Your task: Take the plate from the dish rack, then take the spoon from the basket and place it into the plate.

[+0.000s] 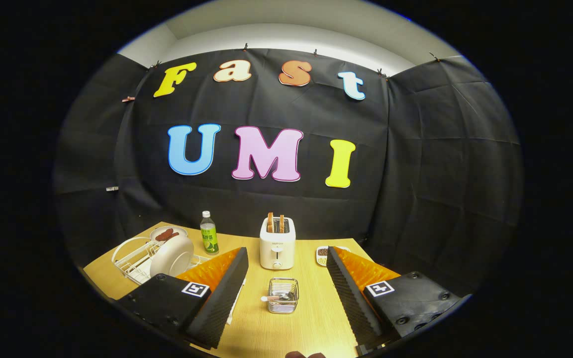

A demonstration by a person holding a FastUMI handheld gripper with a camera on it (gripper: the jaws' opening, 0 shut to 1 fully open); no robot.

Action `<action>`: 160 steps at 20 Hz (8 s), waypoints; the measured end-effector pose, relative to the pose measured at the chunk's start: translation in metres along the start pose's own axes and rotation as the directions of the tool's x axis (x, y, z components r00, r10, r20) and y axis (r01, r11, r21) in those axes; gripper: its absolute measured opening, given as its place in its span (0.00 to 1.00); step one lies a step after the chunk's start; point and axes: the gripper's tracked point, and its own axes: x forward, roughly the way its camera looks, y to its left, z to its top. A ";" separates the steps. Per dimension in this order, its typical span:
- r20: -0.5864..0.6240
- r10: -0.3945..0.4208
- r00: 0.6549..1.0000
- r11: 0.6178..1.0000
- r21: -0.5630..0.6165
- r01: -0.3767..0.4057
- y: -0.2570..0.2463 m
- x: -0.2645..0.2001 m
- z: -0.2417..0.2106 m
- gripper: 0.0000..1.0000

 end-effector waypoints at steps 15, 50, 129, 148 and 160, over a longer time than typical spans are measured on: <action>0.021 0.016 1.000 1.000 -0.007 -0.016 0.067 0.031 0.019 0.98; -0.704 0.123 0.699 0.985 0.170 -0.002 0.298 0.150 -0.138 0.35; -0.351 0.542 0.764 0.824 0.040 -0.566 0.030 0.089 -0.203 0.99; -0.336 0.440 0.833 0.896 0.101 -0.432 0.032 0.148 -0.210 0.47; -0.308 0.389 0.868 0.921 0.106 -0.375 -0.004 0.163 -0.156 0.13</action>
